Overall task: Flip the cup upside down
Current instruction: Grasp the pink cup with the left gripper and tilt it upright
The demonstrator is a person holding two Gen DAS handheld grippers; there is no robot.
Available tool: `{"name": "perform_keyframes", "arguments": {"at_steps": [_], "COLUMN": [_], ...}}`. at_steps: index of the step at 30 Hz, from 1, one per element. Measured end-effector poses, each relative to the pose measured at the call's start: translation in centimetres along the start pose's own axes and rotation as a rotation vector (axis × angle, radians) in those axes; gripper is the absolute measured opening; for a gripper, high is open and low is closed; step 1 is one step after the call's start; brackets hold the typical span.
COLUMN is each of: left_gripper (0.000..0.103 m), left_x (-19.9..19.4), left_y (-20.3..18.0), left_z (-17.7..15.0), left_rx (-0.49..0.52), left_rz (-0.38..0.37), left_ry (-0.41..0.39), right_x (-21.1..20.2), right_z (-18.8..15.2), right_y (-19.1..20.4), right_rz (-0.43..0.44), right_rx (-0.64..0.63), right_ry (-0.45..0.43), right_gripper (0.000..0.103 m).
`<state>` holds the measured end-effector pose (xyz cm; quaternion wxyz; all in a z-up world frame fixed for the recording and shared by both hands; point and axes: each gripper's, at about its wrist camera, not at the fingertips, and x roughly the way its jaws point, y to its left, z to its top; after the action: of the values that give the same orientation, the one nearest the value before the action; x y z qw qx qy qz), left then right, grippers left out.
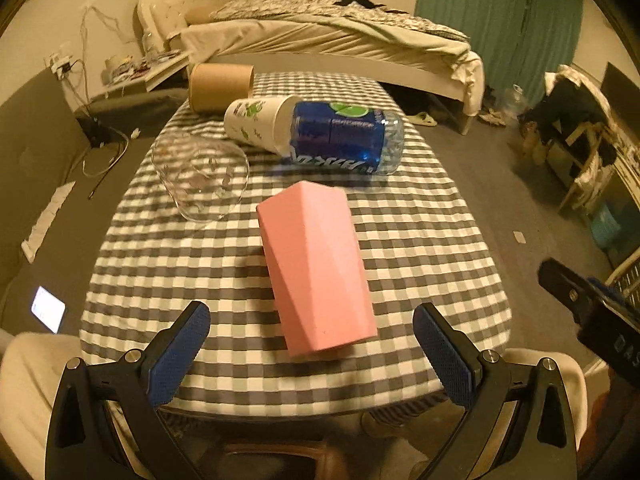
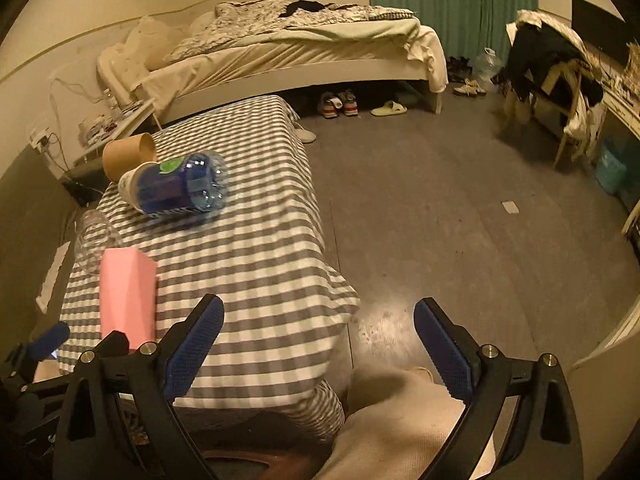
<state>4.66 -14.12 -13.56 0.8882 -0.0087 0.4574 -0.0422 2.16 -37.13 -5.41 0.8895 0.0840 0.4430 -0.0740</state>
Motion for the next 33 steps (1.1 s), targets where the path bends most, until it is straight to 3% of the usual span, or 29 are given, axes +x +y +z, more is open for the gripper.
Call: {"name": "perform_keyframes", "arguments": {"at_steps": [5, 10, 15, 17, 20, 33], "left_gripper": [0.103, 0.099, 0.075, 0.072, 0.060, 0.058], "left_x": [1.5, 2.8, 3.8, 4.0, 3.8, 1.1], "left_y": [0.3, 0.6, 0.2, 0.3, 0.3, 0.4], "left_z": [0.1, -0.4, -0.7, -0.7, -0.6, 2.4], "left_rx": [-0.023, -0.028, 0.006, 0.009, 0.028, 0.129], "left_rz": [0.030, 0.002, -0.020, -0.041, -0.059, -0.078], "left_ry": [0.037, 0.071, 0.104, 0.112, 0.120, 0.144], "right_x": [1.1, 1.9, 2.5, 2.6, 2.7, 3.5], "right_z": [-0.7, -0.7, -0.9, -0.8, -0.8, -0.7], "right_y": [-0.4, -0.4, 0.1, 0.3, 0.4, 1.0], "right_rz": [0.007, 0.026, 0.022, 0.021, 0.023, 0.031], "right_rx": [0.021, 0.044, 0.034, 0.034, 0.037, 0.042], "right_ry": [0.023, 0.037, 0.056, 0.056, 0.057, 0.068], "right_gripper": [0.096, 0.096, 0.096, 0.096, 0.096, 0.096]}}
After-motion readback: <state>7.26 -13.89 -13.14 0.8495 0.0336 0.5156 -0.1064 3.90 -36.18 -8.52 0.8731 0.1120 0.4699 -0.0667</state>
